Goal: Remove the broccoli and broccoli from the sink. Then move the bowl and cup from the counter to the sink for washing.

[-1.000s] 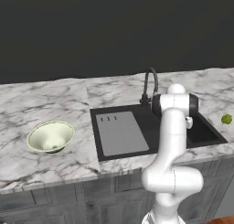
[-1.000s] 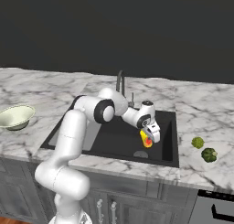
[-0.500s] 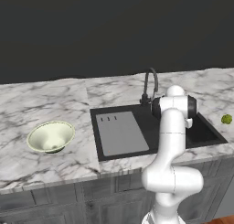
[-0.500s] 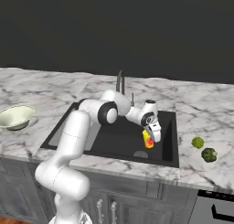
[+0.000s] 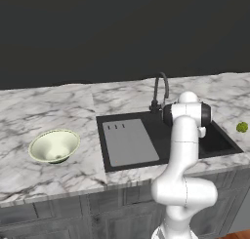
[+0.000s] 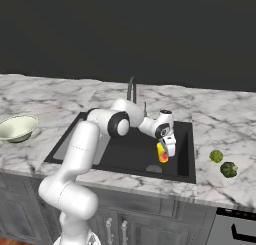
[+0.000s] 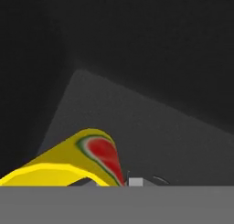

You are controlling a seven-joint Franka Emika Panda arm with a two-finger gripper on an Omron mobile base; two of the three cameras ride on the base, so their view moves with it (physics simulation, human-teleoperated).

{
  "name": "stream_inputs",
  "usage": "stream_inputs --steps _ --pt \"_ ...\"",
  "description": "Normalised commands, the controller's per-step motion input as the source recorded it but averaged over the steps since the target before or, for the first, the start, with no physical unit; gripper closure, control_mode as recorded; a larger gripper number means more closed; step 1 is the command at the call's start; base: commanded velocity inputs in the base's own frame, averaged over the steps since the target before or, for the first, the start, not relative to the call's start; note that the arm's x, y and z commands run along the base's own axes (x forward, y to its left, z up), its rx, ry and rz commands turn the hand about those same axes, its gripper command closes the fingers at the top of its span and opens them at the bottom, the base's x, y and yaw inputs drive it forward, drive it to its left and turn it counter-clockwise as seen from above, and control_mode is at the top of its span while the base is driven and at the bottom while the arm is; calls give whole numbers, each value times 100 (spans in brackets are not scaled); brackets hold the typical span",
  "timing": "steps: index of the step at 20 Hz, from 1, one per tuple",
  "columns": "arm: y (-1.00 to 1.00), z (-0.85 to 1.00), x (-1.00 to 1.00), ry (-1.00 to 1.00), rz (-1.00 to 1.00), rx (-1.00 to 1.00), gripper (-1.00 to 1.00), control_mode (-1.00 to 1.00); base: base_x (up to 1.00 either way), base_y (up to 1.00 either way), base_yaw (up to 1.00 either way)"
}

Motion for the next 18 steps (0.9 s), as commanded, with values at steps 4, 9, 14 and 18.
stream_inputs --steps 4,9,14,18 --pt "-17 -20 2 1 -14 3 100 -100 0 0 0" --pt "-12 -13 3 1 -14 0 -100 -100 0 0 0" --pt "-2 3 1 3 -14 5 -100 -100 0 0 0" --pt "0 17 0 4 -8 11 -100 -100 0 0 0"
